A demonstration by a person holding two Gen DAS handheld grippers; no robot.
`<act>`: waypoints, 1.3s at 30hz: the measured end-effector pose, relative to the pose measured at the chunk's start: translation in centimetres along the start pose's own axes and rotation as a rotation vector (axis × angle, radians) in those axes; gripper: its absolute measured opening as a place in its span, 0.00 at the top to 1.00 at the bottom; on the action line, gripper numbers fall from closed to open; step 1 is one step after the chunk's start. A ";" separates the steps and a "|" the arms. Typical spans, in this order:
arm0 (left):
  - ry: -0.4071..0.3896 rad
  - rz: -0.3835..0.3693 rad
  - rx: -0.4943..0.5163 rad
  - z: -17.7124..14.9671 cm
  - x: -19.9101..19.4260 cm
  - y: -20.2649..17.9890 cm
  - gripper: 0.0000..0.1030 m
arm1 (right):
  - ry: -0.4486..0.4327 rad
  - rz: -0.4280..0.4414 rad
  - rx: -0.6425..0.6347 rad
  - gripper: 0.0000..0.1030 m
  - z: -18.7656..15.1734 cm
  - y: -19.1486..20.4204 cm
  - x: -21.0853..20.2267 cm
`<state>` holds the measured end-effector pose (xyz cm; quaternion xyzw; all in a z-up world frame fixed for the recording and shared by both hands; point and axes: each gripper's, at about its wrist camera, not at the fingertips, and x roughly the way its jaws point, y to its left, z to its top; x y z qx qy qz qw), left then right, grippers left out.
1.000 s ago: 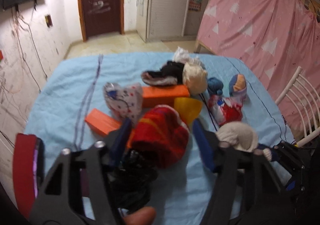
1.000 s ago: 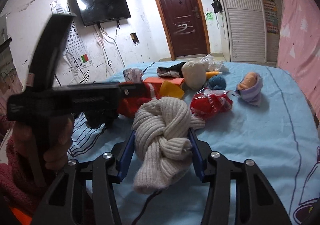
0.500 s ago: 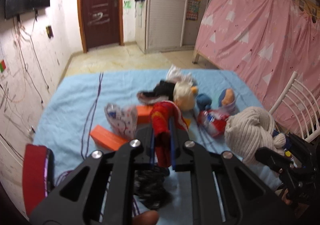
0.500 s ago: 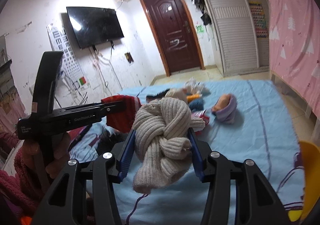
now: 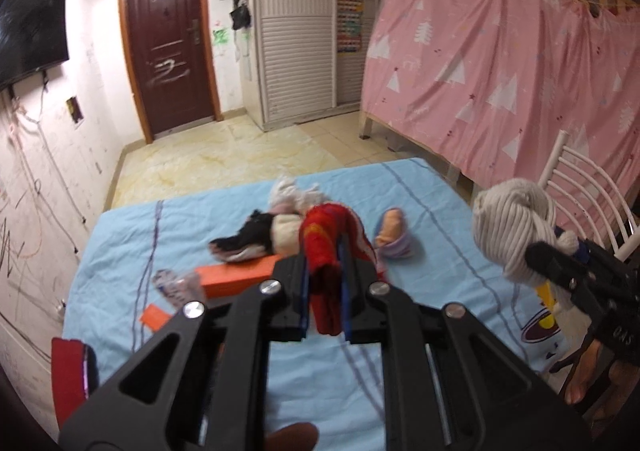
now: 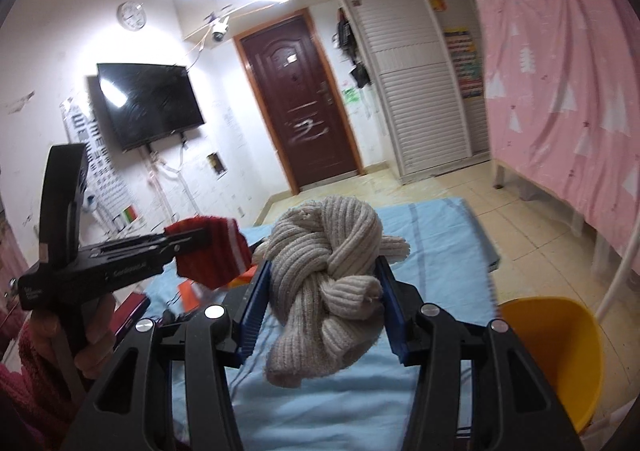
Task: Collect trash
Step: 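Carry both held items to the yellow bucket and open both tools over it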
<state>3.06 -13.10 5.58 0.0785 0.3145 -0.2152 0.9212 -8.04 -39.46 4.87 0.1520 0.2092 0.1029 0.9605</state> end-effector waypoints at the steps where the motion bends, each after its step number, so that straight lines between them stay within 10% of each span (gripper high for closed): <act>1: 0.000 -0.006 0.013 0.2 0.1 -0.7 0.90 | -0.007 -0.011 0.007 0.56 0.0 -0.4 -0.3; 30: 0.118 -0.324 0.195 3.7 9.1 -22.5 0.88 | 0.024 -0.392 0.284 0.55 -2.8 -18.0 -3.1; 35: 0.166 -0.327 0.185 3.9 11.1 -24.2 0.46 | 0.046 -0.395 0.336 0.52 -3.8 -20.7 -2.7; 39: 0.174 -0.315 0.188 3.6 11.2 -24.5 0.46 | 0.042 -0.398 0.352 0.48 -3.7 -21.1 -2.8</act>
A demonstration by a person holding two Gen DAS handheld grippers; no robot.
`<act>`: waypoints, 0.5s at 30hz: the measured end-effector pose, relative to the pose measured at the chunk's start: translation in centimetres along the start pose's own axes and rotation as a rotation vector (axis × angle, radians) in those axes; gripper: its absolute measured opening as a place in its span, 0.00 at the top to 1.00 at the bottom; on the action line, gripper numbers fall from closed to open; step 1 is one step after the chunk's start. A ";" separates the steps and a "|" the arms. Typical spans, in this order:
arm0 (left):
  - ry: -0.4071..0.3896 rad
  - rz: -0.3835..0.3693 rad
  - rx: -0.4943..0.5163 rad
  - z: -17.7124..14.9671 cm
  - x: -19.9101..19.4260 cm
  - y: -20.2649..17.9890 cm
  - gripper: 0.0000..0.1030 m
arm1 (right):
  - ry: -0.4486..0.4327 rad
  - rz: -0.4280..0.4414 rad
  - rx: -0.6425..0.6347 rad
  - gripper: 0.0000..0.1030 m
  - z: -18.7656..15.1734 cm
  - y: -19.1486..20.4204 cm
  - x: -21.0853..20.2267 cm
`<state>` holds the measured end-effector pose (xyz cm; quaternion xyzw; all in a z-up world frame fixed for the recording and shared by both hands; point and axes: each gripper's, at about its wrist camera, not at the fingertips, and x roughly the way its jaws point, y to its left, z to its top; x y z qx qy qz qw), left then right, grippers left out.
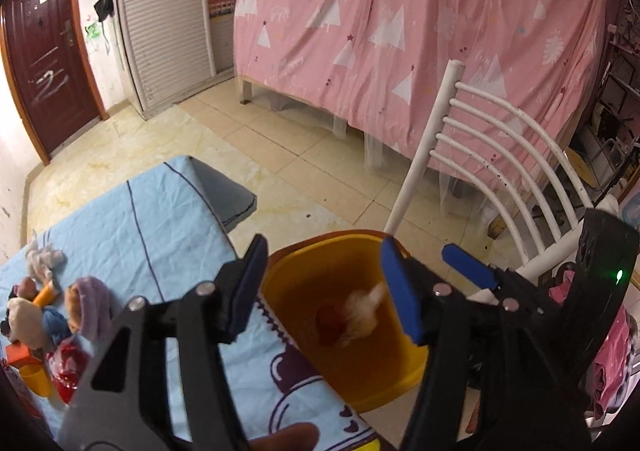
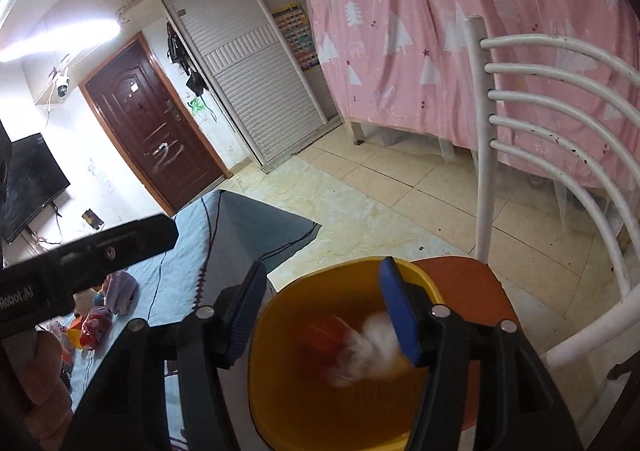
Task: Collect trash
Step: 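Carry both held items to the yellow bucket and open both tools over it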
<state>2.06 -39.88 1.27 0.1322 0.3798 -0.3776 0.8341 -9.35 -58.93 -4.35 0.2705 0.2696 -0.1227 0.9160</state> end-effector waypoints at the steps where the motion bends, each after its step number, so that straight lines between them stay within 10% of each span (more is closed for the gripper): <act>1: 0.001 0.001 -0.004 -0.1 0.0 0.1 0.46 | -0.002 -0.001 0.003 0.48 0.0 -0.1 -0.1; 15: -0.061 0.033 -0.047 -1.2 -3.9 3.3 0.46 | -0.042 0.048 -0.087 0.45 0.1 4.5 -1.5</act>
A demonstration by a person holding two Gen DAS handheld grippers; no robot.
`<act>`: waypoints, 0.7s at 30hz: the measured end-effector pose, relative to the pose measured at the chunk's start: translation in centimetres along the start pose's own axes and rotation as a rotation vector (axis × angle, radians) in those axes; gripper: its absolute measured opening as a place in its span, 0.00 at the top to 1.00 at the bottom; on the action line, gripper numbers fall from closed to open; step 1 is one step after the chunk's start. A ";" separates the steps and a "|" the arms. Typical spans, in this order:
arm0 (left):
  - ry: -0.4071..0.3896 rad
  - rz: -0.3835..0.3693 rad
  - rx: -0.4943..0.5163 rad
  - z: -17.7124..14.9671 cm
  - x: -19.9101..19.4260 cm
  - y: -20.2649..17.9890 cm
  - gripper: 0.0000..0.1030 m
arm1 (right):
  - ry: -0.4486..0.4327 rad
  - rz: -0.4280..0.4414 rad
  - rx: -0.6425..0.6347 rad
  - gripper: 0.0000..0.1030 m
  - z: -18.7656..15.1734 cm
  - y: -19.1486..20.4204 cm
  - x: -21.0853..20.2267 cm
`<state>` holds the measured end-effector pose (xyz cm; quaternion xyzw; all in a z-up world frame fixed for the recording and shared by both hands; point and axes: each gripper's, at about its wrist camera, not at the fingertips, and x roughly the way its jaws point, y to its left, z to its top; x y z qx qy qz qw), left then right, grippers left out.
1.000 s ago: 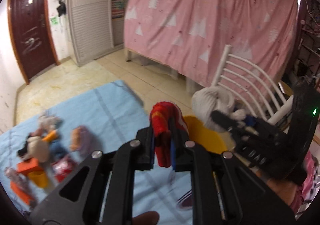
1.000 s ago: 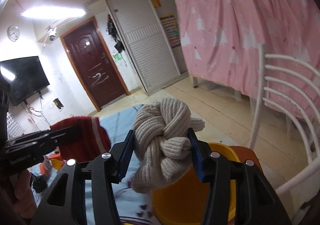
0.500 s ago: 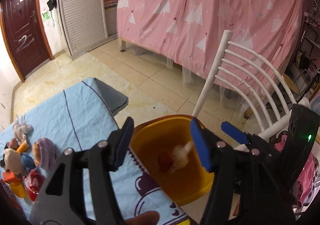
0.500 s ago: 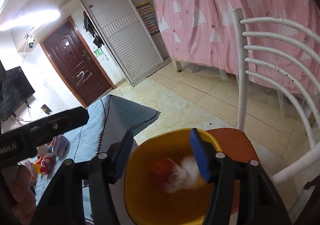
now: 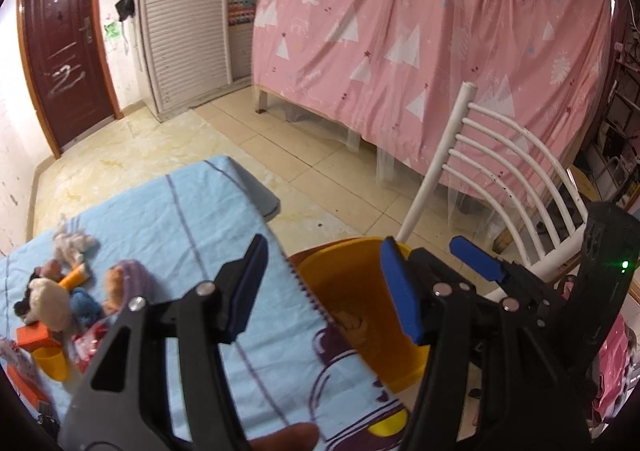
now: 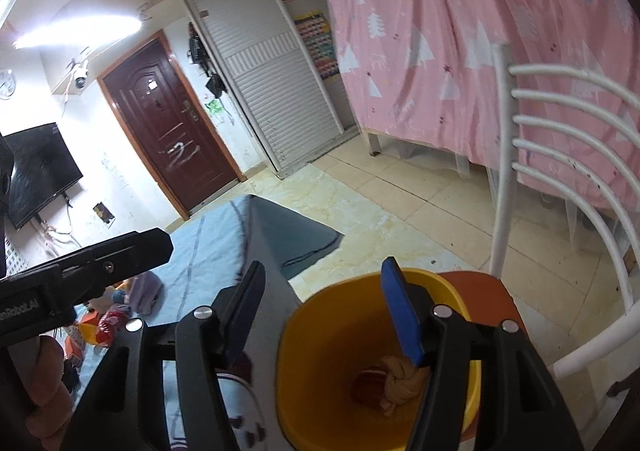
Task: Collect trash
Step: 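Carry both held items to the yellow bucket and open both tools over it, then move both open tools back over the items on the bed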
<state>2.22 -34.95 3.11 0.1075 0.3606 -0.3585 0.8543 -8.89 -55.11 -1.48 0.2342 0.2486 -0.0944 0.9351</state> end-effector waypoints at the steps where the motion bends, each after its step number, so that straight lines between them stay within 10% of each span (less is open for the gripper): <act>1: -0.011 0.016 -0.003 -0.2 -0.5 0.5 0.46 | -0.003 0.005 -0.010 0.45 0.0 0.5 -0.1; 21: -0.105 0.236 -0.131 -4.8 -7.7 10.3 0.34 | 0.014 0.165 -0.223 0.36 -1.4 11.4 -0.4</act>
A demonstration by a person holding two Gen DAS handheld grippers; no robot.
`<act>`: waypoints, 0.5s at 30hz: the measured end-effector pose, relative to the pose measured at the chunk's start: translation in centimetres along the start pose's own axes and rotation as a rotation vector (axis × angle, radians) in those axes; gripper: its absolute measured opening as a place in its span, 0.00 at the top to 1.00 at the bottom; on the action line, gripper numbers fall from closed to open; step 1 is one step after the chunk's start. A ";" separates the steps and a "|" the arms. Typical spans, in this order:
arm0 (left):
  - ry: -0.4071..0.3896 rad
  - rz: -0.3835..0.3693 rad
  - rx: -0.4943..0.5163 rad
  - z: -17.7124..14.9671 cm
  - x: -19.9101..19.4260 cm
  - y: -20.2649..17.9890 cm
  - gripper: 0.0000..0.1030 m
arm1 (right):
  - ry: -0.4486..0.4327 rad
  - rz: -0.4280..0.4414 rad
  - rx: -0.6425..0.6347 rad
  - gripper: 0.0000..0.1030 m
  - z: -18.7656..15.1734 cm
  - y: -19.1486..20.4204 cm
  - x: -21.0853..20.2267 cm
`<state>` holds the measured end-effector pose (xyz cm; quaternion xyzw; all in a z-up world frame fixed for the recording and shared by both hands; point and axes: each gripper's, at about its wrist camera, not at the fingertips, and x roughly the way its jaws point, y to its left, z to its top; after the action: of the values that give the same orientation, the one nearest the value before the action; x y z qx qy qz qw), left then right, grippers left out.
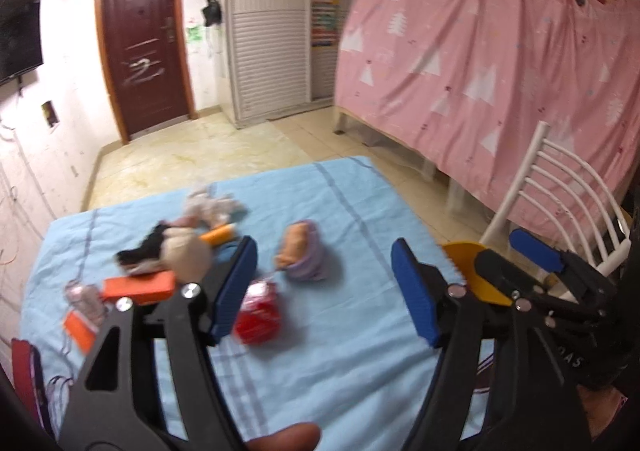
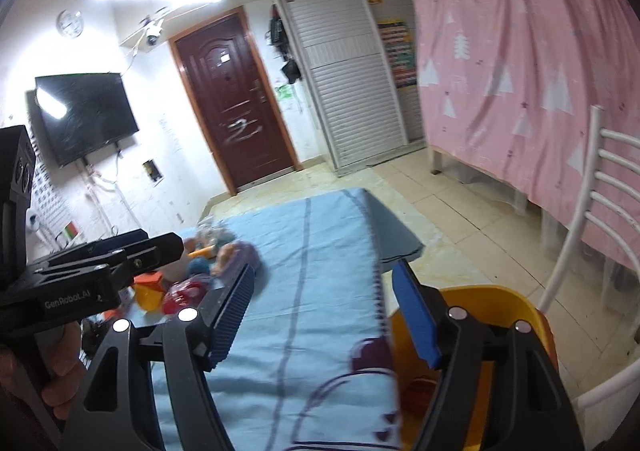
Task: Collect trash
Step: 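Move both open tools back over the items on the bed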
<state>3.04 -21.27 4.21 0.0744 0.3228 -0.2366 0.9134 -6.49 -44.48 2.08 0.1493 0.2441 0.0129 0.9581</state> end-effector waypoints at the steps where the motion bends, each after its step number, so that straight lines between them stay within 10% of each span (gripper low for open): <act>1: -0.004 0.010 -0.010 -0.1 -0.3 0.7 0.31 | 0.004 0.009 -0.007 0.36 -0.1 0.6 0.1; 15: 0.008 0.102 -0.151 -3.2 -3.4 10.1 0.24 | 0.111 0.128 -0.125 0.35 -1.1 8.7 4.6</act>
<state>3.80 -10.16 3.66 0.0225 0.3390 -0.1644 0.9260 -2.58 -35.41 1.55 0.1037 0.2858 0.0974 0.9477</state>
